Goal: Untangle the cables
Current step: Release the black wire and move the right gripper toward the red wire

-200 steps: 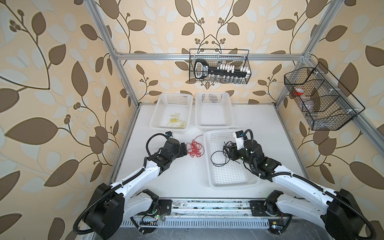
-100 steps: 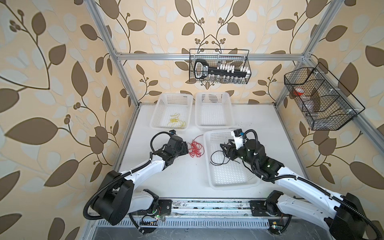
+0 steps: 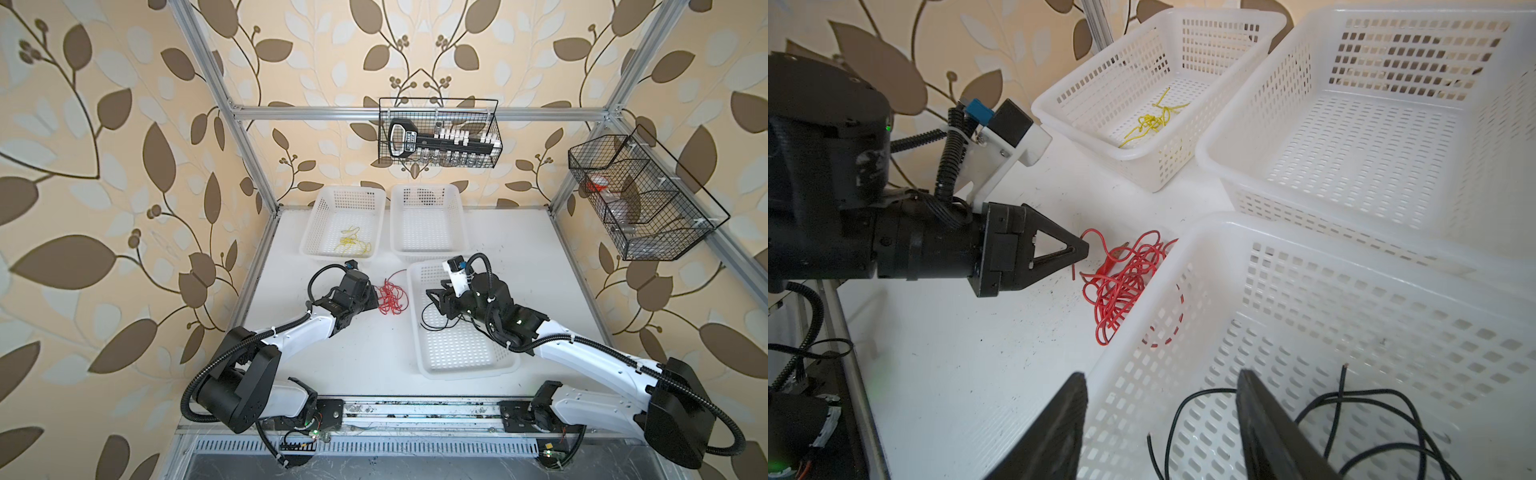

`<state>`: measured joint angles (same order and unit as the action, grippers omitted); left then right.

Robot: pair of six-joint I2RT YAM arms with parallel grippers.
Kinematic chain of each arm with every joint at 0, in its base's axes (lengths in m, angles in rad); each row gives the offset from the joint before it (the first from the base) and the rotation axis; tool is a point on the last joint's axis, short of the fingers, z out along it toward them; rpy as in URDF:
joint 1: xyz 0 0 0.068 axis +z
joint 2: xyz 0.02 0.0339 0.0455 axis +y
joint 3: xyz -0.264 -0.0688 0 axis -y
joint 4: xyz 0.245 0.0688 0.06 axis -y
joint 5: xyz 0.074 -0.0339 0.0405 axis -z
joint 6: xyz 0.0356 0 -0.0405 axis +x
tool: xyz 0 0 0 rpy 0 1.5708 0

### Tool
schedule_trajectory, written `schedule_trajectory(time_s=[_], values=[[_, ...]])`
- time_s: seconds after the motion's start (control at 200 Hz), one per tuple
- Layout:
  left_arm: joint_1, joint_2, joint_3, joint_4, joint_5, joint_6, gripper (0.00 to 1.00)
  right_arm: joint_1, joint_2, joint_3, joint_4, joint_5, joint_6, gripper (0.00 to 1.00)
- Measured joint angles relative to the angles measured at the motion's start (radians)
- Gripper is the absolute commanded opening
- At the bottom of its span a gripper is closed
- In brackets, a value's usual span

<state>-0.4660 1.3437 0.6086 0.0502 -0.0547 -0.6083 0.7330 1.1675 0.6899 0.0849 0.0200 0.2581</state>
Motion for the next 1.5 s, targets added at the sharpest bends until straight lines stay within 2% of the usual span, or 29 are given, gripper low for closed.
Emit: schedule_trajectory(time_s=[0.04, 0.25, 0.79, 1.165, 1.365, 1.5], values=[[0.0, 0.0, 0.0, 0.0, -0.001, 0.003, 0.0, 0.0, 0.006, 0.002, -0.001, -0.002, 0.003, 0.57], [0.0, -0.051, 0.0, -0.019, -0.009, -0.003, 0.0, 0.0, 0.035, 0.022, -0.007, -0.013, 0.007, 0.57], [0.0, -0.406, -0.034, -0.111, -0.032, 0.0, 0.0, 0.008, 0.174, 0.109, -0.002, -0.085, 0.015, 0.55], [0.0, -0.465, -0.05, -0.114, 0.037, 0.028, 0.0, 0.049, 0.339, 0.265, 0.049, -0.177, 0.018, 0.53], [0.0, -0.504, -0.074, -0.114, 0.074, 0.043, 0.0, 0.052, 0.438, 0.341, 0.05, -0.204, 0.022, 0.47], [0.0, -0.519, -0.076, -0.114, 0.079, 0.051, 0.0, 0.055, 0.488, 0.379, 0.045, -0.222, 0.028, 0.36]])
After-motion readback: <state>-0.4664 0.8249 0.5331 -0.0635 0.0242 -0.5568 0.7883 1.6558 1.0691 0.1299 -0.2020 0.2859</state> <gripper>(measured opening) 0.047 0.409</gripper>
